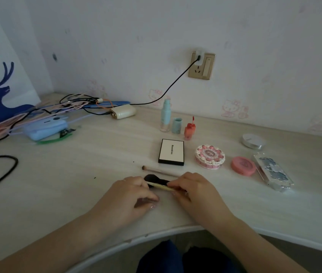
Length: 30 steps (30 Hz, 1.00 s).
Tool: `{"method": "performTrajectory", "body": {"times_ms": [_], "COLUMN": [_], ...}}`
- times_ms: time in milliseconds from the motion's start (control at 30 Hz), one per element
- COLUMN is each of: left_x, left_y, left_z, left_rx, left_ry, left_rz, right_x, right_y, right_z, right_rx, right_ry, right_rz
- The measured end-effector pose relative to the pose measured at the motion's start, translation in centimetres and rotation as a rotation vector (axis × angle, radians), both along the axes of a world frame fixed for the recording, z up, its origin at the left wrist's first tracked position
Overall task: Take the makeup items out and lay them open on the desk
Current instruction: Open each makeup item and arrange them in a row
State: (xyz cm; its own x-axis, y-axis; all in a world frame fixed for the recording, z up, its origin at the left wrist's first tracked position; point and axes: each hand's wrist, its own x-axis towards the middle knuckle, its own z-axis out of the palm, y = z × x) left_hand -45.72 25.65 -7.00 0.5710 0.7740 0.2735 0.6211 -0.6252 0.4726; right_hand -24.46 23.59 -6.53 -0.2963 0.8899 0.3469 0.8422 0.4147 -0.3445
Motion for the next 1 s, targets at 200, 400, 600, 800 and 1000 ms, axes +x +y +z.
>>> {"method": "performTrajectory", "body": {"times_ms": [200,400,600,800,1000], "left_x": [0.0,0.1,0.2,0.2,0.0], "left_y": [0.1,0.4,0.5,0.7,0.6], "left_z": [0.5,0.8,1.2,1.4,1.5], "left_rx": [0.054,0.061,0.031,0.014,0.028], "left_ry": [0.073,0.101,0.139,0.168,0.124], "left_rz": [0.026,0.035,0.061,0.082,0.093], "right_x": [-0.7,-0.7,-0.7,-0.6,-0.4], "right_y": [0.0,0.2,0.2,0.3,0.3], "right_z": [-0.4,-0.7,-0.8,-1.0,-1.2], "right_rx": [0.131,0.121,0.130,0.159,0.193], "right_ry": [-0.070,-0.089,-0.070,-0.029,0.003], "right_rz": [-0.038,-0.065,-0.075,-0.061,-0.059]}}
